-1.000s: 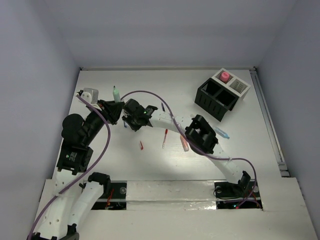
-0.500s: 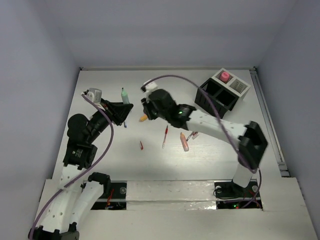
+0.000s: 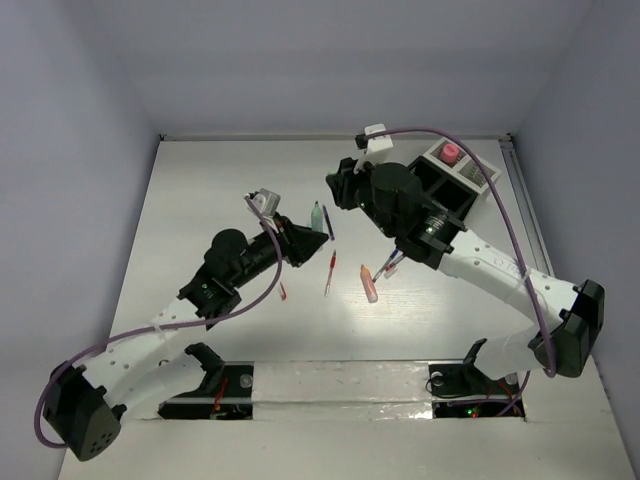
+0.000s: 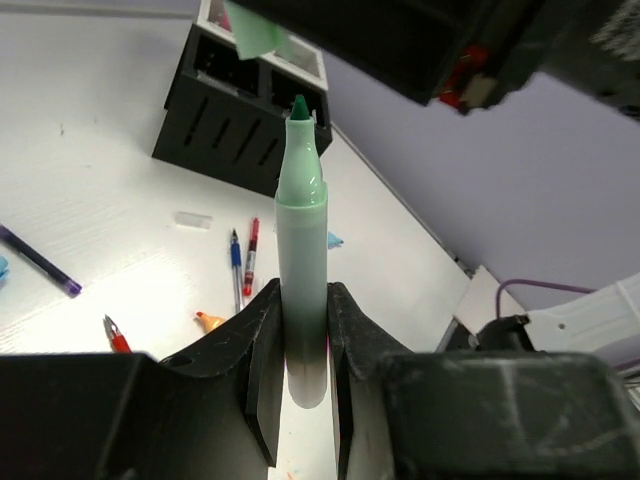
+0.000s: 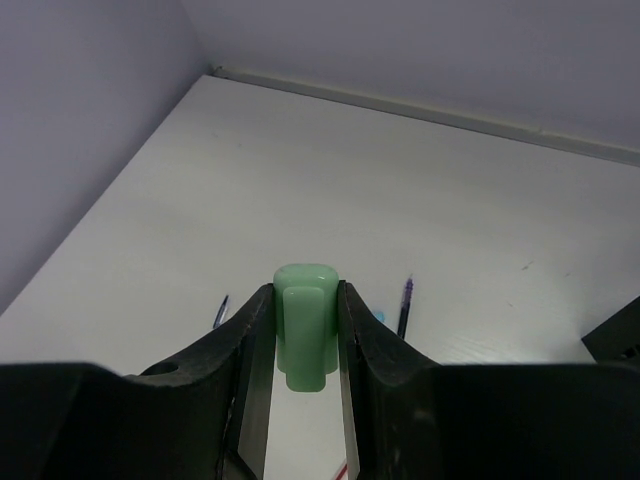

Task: Sort the stationery into containers
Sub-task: Close the pen cap on the pen.

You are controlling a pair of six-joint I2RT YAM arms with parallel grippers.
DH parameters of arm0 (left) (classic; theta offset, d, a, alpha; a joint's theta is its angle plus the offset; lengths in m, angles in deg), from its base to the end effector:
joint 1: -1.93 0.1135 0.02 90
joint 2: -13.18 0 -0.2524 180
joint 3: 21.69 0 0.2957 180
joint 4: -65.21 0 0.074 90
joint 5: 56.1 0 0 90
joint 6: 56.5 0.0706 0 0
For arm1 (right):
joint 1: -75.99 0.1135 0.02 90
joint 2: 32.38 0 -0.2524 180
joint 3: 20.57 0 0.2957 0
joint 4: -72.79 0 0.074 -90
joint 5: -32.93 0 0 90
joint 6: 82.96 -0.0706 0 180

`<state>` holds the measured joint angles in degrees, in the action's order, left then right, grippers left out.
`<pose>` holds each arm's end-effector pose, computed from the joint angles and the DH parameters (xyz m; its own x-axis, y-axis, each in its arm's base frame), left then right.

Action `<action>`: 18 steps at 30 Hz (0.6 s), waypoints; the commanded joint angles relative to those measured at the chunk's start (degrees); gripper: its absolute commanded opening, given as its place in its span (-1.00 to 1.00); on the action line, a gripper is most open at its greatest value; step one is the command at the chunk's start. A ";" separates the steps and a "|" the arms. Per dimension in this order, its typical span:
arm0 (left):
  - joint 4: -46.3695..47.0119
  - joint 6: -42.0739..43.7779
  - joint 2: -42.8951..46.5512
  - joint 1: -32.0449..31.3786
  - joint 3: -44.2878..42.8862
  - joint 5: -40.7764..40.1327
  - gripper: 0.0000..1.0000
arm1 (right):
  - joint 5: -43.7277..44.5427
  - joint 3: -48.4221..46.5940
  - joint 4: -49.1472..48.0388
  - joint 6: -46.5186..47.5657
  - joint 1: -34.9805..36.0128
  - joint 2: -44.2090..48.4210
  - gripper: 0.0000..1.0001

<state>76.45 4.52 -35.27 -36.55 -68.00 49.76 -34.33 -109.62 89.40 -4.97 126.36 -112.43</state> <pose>0.2136 -0.1944 0.3138 -0.2840 -0.3696 -0.8847 0.7684 0.4642 -0.4406 0.2802 0.2955 0.3899 -0.1796 0.0840 -0.9801 -0.4382 0.8852 0.1562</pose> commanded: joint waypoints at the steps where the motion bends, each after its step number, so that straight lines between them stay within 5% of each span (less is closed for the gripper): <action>1: 7.47 3.04 -4.01 -2.38 -0.10 -8.55 -1.00 | 0.73 0.44 -7.53 -2.66 0.34 2.97 -0.95; 18: 12.22 4.80 -12.90 -3.09 -4.33 -6.98 -1.00 | -3.93 2.72 -10.27 -4.51 0.34 1.74 -0.90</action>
<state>83.62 8.96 -48.07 -39.37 -69.66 41.21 -37.54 -106.86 83.54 -9.23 126.36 -110.60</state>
